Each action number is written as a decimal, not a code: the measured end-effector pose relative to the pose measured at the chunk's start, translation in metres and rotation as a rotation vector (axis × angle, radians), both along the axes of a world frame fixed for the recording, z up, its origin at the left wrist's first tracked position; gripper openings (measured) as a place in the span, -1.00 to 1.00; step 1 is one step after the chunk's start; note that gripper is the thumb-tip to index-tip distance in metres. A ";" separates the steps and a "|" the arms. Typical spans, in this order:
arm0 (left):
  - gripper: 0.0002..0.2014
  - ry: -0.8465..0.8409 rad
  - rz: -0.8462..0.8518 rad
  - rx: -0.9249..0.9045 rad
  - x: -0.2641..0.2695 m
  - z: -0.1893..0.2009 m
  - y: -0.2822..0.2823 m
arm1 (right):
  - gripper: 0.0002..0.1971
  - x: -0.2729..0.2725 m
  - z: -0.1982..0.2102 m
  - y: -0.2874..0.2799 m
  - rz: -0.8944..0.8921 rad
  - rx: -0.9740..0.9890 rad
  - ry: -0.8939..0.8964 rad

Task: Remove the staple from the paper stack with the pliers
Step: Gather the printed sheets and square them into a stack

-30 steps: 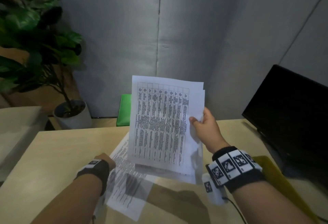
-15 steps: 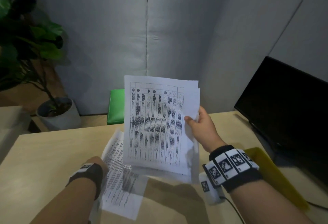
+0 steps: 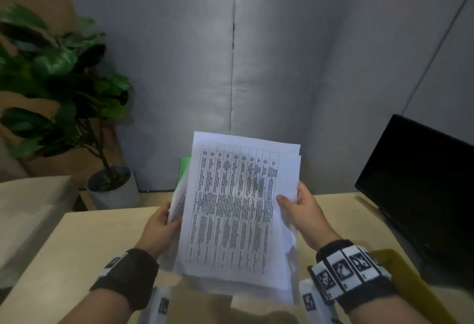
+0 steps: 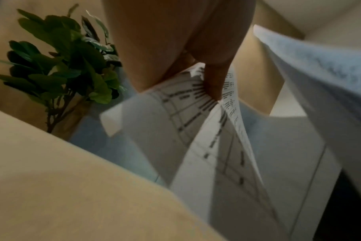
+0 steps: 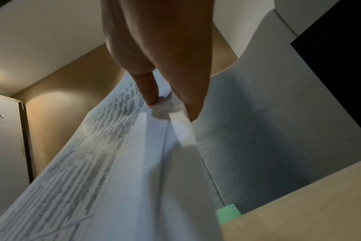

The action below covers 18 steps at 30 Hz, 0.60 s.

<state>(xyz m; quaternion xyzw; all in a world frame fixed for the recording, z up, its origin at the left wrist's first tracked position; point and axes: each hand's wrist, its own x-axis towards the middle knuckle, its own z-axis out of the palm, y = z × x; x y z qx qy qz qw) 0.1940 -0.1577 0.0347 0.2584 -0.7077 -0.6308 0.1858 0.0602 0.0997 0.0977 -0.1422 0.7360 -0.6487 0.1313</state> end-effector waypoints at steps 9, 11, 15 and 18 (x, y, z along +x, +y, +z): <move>-0.68 0.216 -0.041 0.231 0.015 0.067 0.048 | -0.63 -0.006 0.027 0.012 0.096 -0.127 -0.003; -0.67 0.249 -0.064 0.273 0.016 0.074 0.056 | -0.62 -0.010 0.030 0.017 0.112 -0.148 -0.016; -0.35 0.257 -0.139 0.287 0.022 0.084 0.072 | -0.62 -0.020 0.035 0.030 0.141 -0.187 -0.026; -0.63 0.220 -0.107 0.274 0.022 0.092 0.089 | -0.67 -0.025 0.035 0.037 0.111 -0.173 0.009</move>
